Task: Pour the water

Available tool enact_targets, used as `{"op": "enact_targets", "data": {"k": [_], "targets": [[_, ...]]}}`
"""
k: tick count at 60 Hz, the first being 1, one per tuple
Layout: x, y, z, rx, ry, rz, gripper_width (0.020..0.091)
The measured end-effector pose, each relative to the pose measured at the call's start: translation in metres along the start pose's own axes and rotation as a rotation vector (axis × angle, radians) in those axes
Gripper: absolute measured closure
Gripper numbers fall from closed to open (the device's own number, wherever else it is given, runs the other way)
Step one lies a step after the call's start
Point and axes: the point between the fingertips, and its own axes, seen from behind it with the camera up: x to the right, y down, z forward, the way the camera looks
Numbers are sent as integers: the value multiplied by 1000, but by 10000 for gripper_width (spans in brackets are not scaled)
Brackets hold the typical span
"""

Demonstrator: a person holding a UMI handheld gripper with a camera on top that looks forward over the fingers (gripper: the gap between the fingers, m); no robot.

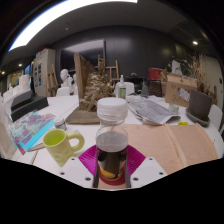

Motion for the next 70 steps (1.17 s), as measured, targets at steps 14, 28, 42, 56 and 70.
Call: {"op": "enact_targets", "data": {"k": [14, 28, 42, 56, 70], "targets": [[6, -8, -27, -62, 32, 12, 245], [-12, -47, -143, -122, 171, 17, 244], [-71, -60, -257, -110, 235, 19, 244], [-109, -47, -301, -139, 254, 14, 247], [-114, -28, -311, -188, 266, 37, 249]]}}
